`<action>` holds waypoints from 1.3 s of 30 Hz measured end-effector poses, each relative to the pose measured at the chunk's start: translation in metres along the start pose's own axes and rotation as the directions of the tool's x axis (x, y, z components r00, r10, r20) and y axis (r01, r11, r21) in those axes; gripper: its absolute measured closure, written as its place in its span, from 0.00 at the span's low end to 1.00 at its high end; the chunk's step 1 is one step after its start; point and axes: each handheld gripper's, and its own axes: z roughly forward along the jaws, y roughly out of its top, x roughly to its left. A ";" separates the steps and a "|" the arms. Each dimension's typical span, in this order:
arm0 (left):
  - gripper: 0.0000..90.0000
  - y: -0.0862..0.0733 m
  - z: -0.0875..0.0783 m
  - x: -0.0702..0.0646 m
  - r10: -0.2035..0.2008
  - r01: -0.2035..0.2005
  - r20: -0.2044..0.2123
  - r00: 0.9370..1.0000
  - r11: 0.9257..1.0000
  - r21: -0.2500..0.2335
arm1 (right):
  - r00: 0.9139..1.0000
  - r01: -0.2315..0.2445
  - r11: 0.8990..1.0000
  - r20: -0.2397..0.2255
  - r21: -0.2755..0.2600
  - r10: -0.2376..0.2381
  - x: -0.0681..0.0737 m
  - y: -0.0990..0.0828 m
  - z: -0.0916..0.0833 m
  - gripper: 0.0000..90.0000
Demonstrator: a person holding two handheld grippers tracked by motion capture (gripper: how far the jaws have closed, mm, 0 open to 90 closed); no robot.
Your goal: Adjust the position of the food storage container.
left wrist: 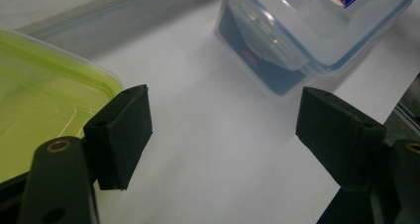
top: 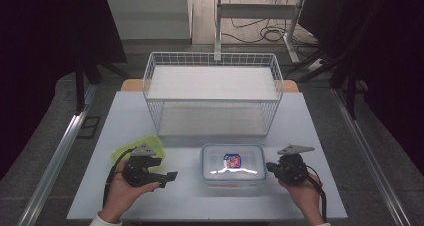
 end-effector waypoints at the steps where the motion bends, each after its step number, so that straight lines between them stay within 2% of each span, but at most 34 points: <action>1: 0.24 0.000 0.000 0.000 0.000 0.000 -0.001 1.000 1.000 -0.001 | 1.000 0.002 1.000 -0.002 0.001 -0.002 0.002 0.001 0.002 1.00; 8: 0.24 0.000 -0.001 0.003 -0.015 0.015 -0.003 1.000 1.000 -0.012 | 0.999 0.035 0.999 -0.025 0.028 -0.035 0.013 0.007 0.020 1.00; 15: 0.23 0.002 -0.002 0.004 -0.021 0.021 0.002 1.000 0.999 -0.025 | 0.998 0.061 0.998 -0.016 0.015 -0.060 0.022 0.013 0.027 0.99; 22: 0.23 0.001 0.000 0.005 -0.020 0.020 0.004 1.000 1.000 -0.019 | 0.998 0.053 0.999 -0.025 -0.012 -0.053 0.020 0.017 0.025 1.00; 24: 0.23 0.000 -0.001 0.005 -0.021 0.021 0.002 1.000 1.000 -0.020 | 0.998 0.040 0.999 -0.044 -0.036 -0.042 0.018 0.020 0.019 0.99; 28: 0.23 -0.002 -0.004 0.005 -0.036 0.036 0.000 0.999 0.999 -0.030 | 0.998 0.040 0.997 -0.046 -0.061 -0.043 0.016 0.022 0.009 0.99; 31: 0.23 -0.001 -0.007 0.005 -0.043 0.043 -0.006 0.999 0.998 -0.044 | 0.999 0.012 0.996 -0.045 -0.084 -0.016 0.013 0.021 0.001 0.89; 35: 0.22 0.001 -0.007 0.004 -0.042 0.042 -0.005 0.999 0.998 -0.050 | 0.998 -0.032 0.993 -0.049 -0.112 0.027 0.006 0.017 -0.006 0.62; 38: 0.21 0.000 -0.003 0.005 -0.047 0.047 -0.006 0.999 0.998 -0.044 | 0.993 -0.096 0.982 -0.081 -0.161 0.084 -0.001 0.016 -0.014 0.46; 39: 0.21 0.000 -0.002 0.005 -0.048 0.048 -0.005 0.999 0.998 -0.043 | 0.991 -0.108 0.979 -0.091 -0.171 0.094 -0.003 0.016 -0.016 0.43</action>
